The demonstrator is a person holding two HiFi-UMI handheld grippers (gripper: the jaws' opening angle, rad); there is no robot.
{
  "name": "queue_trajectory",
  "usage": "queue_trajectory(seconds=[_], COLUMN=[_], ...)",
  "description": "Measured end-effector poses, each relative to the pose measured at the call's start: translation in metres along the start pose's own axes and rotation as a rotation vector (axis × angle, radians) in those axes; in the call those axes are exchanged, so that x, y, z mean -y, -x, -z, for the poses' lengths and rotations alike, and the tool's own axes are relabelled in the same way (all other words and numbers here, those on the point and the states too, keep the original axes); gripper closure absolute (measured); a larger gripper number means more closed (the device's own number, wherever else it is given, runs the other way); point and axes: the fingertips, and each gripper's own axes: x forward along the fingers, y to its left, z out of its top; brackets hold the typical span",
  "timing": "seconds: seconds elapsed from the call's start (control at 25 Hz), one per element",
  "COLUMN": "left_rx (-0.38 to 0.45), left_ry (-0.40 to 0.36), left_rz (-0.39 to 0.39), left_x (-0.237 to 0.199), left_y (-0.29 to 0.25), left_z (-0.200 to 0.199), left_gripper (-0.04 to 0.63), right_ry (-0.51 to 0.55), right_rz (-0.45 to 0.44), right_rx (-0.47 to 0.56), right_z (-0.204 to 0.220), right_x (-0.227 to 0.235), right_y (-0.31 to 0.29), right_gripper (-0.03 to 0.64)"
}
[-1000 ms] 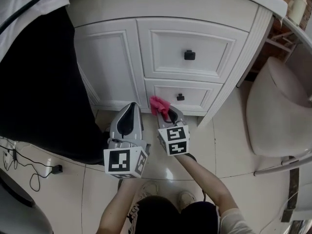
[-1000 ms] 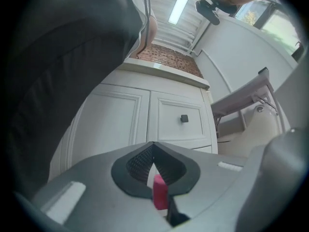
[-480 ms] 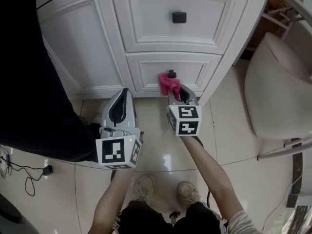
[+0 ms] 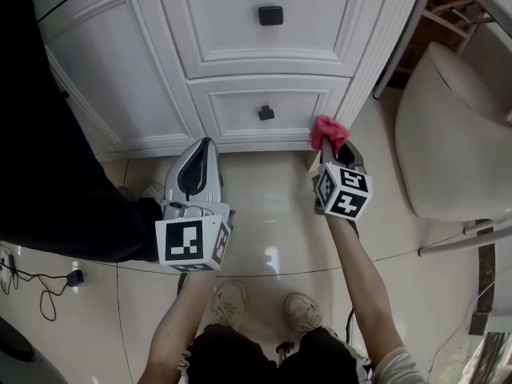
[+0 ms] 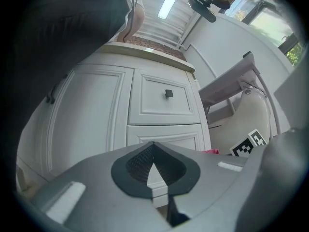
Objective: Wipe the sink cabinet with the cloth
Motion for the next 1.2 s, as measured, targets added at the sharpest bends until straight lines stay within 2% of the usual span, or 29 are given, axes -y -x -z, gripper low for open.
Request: queue_trajectory(seconds=[0.16, 0.32, 0.48, 0.6, 0.68, 0.76, 0.84, 0.92, 1.0, 1.04, 1.2], left_rx=[-0.008, -0.009, 0.02, 0.065, 0.121, 0.146, 0.137, 0.131, 0.156, 0.167, 0.163], left_ry=[-0.011, -0.026, -0.022, -0.039, -0.024, 0.0, 0.008, 0.027, 0.068, 0.081, 0.037], left_rz=[0.001, 0.009, 0.013, 0.039, 0.044, 0.035, 0.004, -0.02, -0.035, -0.035, -0.021], left_x=[0.004, 0.005, 0.006, 0.022, 0.036, 0.052, 0.065, 0.069, 0.068, 0.069, 0.074], left_y=[-0.001, -0.004, 0.0, 0.012, 0.029, 0.049, 0.069, 0.09, 0.106, 0.11, 0.111], left_z=[0.005, 0.003, -0.048, -0.124, -0.179, -0.211, -0.22, -0.218, -0.217, -0.216, -0.217], left_gripper=[0.591, 0.591, 0.591, 0.59, 0.588, 0.588, 0.584, 0.581, 0.581, 0.58, 0.581], right_ry=[-0.038, -0.071, -0.125, -0.136, -0.16, -0.189, -0.189, -0.205, -0.267, -0.266, -0.123], right_rz=[0.103, 0.091, -0.007, -0.116, -0.183, -0.222, -0.24, -0.271, -0.323, -0.332, -0.289], right_rx=[-0.008, 0.01, 0.046, 0.094, 0.149, 0.196, 0.218, 0.214, 0.232, 0.249, 0.266], right_z=[0.004, -0.008, -0.054, -0.12, -0.17, -0.209, -0.226, -0.223, -0.22, -0.221, -0.224], right_x=[0.051, 0.057, 0.016, -0.028, -0.059, -0.087, -0.11, -0.132, -0.148, -0.152, -0.157], right_y=[0.006, 0.02, 0.057, 0.111, 0.151, 0.185, 0.211, 0.231, 0.248, 0.253, 0.261], right_gripper=[0.555, 0.555, 0.554, 0.554, 0.554, 0.554, 0.552, 0.552, 0.552, 0.552, 0.552])
